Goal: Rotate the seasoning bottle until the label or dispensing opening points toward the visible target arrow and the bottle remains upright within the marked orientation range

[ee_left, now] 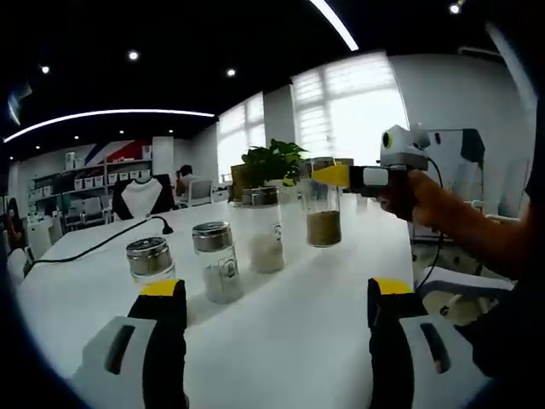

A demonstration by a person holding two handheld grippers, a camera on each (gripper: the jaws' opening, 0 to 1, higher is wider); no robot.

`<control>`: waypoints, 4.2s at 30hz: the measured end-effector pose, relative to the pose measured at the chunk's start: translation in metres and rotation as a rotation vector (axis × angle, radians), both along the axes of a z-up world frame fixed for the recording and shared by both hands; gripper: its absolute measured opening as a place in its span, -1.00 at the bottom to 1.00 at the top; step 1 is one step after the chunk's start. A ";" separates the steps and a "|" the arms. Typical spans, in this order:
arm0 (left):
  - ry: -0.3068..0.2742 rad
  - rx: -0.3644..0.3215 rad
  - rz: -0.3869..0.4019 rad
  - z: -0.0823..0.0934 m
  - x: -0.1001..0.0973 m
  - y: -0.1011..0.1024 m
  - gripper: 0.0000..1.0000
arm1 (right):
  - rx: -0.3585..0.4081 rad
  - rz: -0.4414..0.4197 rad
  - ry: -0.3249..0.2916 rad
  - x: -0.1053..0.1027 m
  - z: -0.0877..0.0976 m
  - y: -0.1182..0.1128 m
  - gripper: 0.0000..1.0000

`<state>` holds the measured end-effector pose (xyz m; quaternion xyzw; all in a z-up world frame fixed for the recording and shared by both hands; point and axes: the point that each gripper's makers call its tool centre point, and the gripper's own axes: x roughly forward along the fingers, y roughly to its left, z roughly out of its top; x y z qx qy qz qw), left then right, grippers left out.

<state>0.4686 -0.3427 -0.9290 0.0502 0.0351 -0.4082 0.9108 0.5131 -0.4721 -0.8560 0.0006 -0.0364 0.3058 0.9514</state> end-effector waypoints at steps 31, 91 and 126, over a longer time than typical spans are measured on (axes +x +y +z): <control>-0.037 -0.028 -0.100 -0.004 -0.014 -0.033 0.46 | 0.018 0.323 -0.008 -0.055 -0.007 0.099 -0.29; -0.020 -0.075 0.079 0.007 -0.013 -0.022 -0.12 | -0.005 0.257 -0.066 -0.069 0.002 0.142 -0.22; -0.054 -0.092 0.082 0.003 -0.006 -0.029 -0.11 | -0.037 0.151 -0.048 -0.061 -0.006 0.136 -0.23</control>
